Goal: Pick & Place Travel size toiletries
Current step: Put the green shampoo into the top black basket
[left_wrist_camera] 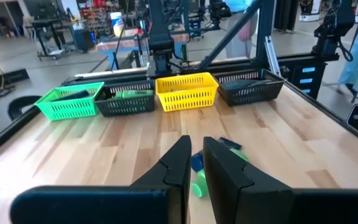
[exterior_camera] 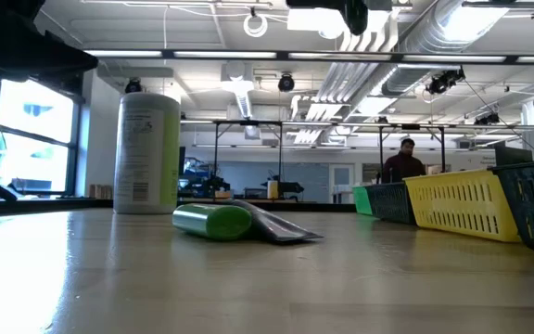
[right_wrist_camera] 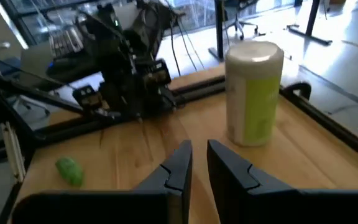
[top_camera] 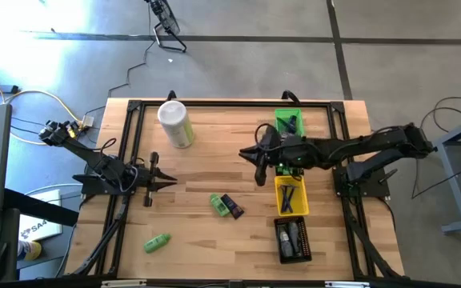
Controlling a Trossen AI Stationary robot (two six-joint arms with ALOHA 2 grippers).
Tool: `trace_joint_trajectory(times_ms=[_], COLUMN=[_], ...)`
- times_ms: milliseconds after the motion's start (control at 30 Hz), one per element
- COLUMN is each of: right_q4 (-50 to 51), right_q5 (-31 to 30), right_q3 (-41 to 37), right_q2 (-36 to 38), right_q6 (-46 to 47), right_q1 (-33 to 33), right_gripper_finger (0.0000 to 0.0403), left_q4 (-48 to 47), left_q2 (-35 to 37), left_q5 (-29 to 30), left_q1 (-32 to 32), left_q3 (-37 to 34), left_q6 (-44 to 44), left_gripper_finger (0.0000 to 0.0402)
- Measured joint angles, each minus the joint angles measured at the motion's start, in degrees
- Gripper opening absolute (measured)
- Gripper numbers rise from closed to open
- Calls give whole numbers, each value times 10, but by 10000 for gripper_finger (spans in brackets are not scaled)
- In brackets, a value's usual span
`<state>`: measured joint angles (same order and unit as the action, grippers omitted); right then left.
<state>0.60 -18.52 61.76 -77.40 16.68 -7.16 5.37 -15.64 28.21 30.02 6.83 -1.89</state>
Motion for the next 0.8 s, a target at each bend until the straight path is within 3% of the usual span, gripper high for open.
trace_joint_trajectory(times_ms=[433, 700, 800], right_q4=[0, -2, 12], right_q5=[29, 29, 1], right_q3=[0, 0, 0], right_q2=[-115, -131, -129], right_q6=[3, -3, -35], right_q1=[-25, -48, -57], right_gripper_finger=[42, 42, 42], left_q4=[0, -21, -21], left_q2=[0, 0, 0], left_q5=[-2, -4, -4], left_q1=[0, 0, 0], left_q3=[0, 0, 0], left_q6=[38, 54, 53], left_gripper_finger=[37, 37, 37])
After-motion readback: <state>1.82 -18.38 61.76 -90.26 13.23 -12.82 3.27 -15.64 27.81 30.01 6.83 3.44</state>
